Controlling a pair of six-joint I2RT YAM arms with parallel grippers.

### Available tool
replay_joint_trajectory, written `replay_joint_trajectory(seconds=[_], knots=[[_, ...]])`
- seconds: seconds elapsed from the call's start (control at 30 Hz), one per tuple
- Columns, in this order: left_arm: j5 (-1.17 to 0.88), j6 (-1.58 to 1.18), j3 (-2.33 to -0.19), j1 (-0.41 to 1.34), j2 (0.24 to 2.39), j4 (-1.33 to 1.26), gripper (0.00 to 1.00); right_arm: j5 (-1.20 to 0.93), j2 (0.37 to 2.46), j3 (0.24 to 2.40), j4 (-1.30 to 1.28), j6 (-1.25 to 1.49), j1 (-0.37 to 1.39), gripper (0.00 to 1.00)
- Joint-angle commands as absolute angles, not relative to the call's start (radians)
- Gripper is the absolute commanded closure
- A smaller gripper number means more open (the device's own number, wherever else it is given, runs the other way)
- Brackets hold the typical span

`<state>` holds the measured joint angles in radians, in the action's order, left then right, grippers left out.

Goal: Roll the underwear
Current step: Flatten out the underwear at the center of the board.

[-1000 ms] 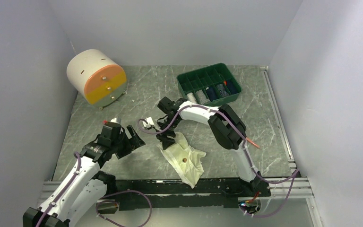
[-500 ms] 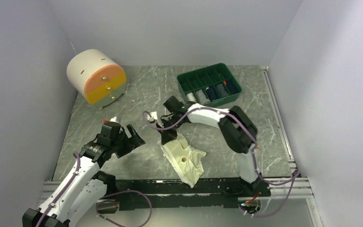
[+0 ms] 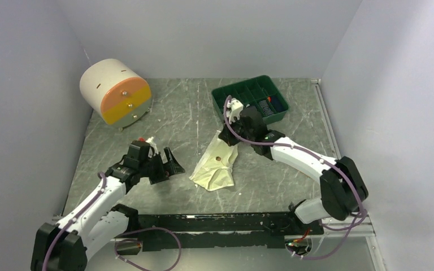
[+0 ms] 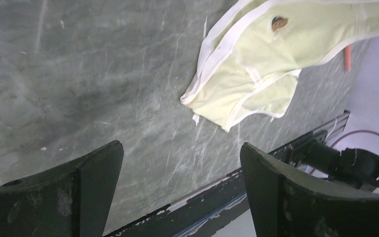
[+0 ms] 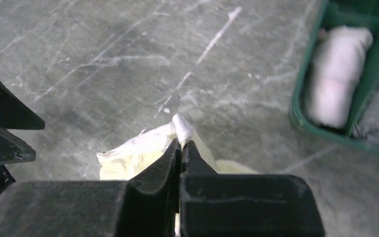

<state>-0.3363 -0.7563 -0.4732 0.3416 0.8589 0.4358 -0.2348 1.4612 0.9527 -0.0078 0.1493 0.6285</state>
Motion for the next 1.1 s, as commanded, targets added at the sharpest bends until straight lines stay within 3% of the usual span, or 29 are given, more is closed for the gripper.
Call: replay_joint_trajectory(seconds=[0.0, 0.2, 0.47, 0.67, 0.97, 1.07], knots=[[-0.445, -0.694, -0.441, 0.344, 0.920, 0.321, 0.07, -0.045, 1.363, 0.876, 0.003, 0.311, 0.623, 0.98], [-0.418, -0.696, -0.460, 0.380, 1.021, 0.298, 0.17, -0.052, 1.314, 0.841, -0.008, 0.355, 0.612, 0.98], [-0.162, -0.764, -0.551, 0.640, 1.183, 0.324, 0.29, -0.057, 1.303, 0.838, -0.037, 0.372, 0.613, 0.97], [-0.060, -0.759, -0.616, 0.669, 1.293, 0.307, 0.30, -0.070, 1.304, 0.861, -0.067, 0.348, 0.613, 0.96], [-0.074, -0.764, -0.658, 0.709, 1.418, 0.294, 0.55, -0.075, 1.310, 0.879, -0.088, 0.348, 0.613, 0.96], [-0.038, -0.775, -0.668, 0.729, 1.461, 0.311, 0.58, -0.081, 1.308, 0.885, -0.091, 0.346, 0.612, 0.96]])
